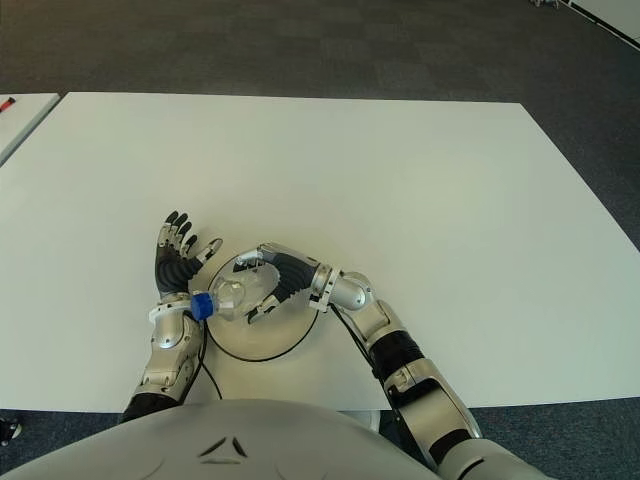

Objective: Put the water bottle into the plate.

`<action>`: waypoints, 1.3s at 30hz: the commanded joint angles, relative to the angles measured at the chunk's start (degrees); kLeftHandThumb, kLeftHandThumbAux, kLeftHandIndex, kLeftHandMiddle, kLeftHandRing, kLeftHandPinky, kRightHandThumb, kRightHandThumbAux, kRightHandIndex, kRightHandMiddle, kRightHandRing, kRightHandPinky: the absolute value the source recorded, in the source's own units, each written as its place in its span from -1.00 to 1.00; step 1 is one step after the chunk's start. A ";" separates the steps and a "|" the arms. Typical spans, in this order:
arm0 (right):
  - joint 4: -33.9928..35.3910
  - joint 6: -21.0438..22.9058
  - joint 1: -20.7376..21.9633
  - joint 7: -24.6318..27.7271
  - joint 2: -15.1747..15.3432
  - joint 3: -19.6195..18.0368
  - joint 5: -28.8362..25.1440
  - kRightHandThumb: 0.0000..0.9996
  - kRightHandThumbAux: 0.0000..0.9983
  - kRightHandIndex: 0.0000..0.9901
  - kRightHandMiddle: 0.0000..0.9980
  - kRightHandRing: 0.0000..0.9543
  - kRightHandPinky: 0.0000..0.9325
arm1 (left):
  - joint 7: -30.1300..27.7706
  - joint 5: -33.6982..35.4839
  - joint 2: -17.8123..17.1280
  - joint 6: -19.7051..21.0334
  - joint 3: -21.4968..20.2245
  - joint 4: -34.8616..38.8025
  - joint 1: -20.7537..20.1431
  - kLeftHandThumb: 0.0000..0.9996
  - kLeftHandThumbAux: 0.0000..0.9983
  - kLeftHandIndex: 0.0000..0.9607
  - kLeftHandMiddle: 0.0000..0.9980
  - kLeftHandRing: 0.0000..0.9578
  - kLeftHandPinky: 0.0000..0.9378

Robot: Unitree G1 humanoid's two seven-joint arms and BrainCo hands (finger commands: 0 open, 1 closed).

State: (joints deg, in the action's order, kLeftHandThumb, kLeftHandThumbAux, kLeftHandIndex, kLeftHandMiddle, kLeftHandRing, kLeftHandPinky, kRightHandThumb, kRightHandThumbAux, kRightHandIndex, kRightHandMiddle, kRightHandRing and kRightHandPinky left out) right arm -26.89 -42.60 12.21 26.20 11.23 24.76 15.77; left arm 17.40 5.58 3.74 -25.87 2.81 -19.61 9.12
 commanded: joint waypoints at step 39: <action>-4.53 -3.97 1.20 -10.00 -0.75 -0.04 5.18 0.91 0.32 -0.22 0.00 0.11 0.68 | -0.09 0.29 4.53 1.28 -0.57 -2.19 0.37 -1.00 0.95 -0.73 -0.73 -0.74 -0.68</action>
State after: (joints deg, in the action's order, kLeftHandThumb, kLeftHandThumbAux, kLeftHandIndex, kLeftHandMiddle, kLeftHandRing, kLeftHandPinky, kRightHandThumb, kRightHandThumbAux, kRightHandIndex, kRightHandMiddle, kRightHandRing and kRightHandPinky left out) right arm -30.56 -45.69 12.50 18.15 11.23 25.28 20.30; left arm 17.41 5.80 3.72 -26.42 2.34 -20.27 8.15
